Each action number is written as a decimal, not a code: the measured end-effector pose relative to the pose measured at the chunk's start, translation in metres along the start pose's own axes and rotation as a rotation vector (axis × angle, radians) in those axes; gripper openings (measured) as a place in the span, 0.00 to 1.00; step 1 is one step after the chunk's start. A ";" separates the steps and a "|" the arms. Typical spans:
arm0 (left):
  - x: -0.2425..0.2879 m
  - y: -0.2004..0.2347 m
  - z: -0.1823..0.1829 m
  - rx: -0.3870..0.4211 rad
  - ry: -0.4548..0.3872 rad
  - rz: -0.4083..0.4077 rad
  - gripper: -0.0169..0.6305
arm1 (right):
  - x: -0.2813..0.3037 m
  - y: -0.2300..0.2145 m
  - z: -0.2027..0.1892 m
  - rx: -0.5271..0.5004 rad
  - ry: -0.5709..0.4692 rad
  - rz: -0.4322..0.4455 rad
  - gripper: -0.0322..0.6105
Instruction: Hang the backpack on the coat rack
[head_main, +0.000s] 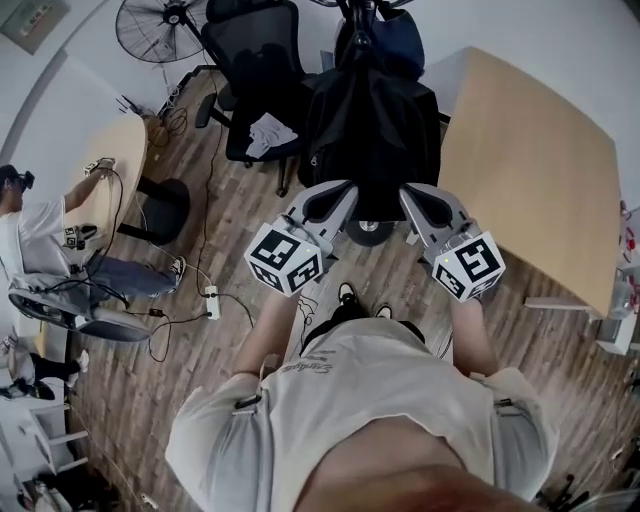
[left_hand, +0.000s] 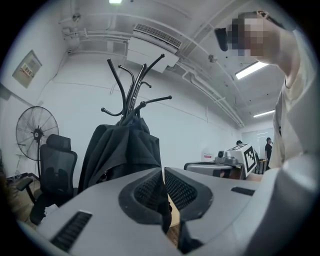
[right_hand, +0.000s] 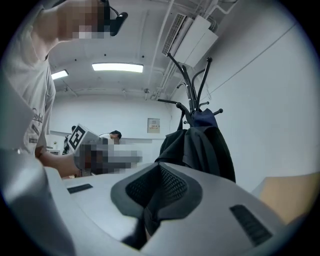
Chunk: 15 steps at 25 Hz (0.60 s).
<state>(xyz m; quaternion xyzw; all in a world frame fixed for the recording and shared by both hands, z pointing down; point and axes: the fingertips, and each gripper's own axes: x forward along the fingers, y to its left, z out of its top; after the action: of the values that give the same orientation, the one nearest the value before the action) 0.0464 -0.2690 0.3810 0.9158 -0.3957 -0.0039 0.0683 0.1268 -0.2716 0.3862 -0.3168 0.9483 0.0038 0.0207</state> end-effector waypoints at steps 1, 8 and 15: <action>-0.003 0.000 -0.001 0.005 0.004 0.014 0.07 | -0.002 -0.003 -0.002 -0.005 0.007 -0.008 0.04; -0.015 0.012 -0.006 0.009 0.011 0.060 0.07 | -0.003 -0.001 0.000 -0.056 0.022 -0.052 0.04; -0.012 0.021 0.001 0.022 -0.013 0.028 0.07 | 0.003 -0.002 0.013 -0.133 0.011 -0.094 0.04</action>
<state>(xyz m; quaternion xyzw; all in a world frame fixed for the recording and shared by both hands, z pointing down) 0.0225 -0.2749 0.3820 0.9108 -0.4090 -0.0047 0.0555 0.1263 -0.2749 0.3729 -0.3618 0.9301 0.0640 -0.0054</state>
